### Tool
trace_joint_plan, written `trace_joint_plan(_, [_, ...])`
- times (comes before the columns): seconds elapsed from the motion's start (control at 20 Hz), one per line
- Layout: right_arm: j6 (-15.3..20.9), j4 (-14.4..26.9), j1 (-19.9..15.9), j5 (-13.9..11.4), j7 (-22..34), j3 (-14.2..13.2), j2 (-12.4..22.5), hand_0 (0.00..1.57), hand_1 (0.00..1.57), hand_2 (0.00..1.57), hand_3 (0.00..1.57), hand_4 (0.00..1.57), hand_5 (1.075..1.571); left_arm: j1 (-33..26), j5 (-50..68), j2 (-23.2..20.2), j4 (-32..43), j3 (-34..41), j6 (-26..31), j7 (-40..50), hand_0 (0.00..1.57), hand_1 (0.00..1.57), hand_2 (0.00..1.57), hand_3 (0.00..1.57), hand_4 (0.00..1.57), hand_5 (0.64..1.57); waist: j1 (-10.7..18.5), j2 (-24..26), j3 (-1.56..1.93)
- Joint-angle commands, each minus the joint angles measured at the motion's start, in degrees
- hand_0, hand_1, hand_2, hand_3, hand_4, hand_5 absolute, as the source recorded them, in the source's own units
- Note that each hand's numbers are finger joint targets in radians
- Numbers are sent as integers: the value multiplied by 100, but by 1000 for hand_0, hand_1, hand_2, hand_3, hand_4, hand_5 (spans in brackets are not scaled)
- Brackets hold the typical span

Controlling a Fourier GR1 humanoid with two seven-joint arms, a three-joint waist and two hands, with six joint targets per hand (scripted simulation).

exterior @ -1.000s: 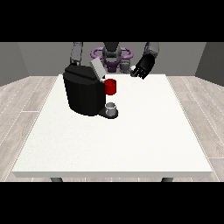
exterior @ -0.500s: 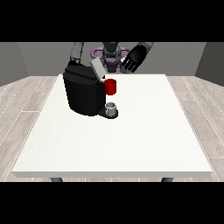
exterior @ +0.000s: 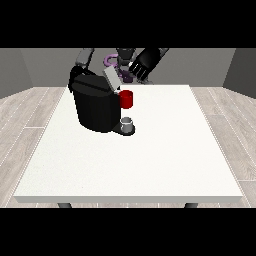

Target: Insert the coffee pod into the coffee machine and close the lid

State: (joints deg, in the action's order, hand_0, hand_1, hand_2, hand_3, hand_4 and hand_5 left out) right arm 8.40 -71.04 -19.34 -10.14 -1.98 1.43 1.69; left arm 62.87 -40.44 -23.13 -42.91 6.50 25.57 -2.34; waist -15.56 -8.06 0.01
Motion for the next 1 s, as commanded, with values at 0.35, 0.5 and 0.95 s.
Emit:
trace_joint_plan(0.35, [72,-331,-464,-10,-27,-190,151,0,0,0,0,263,1571,800,-62,-439,316,185,77,-29,1258,1258,1299,1245,494,1571,-309,-808,2])
trace_joint_plan(0.5, [-72,-490,-514,-3,387,-172,271,0,0,0,0,0,1571,793,-50,-511,462,222,131,-134,1207,1207,1280,1238,475,1571,-353,-719,0])
trace_joint_plan(0.95, [421,-80,-705,-71,333,-451,147,0,0,0,0,0,1571,687,-253,91,298,-106,-222,-158,1251,1251,1290,1217,425,1571,48,-826,0])
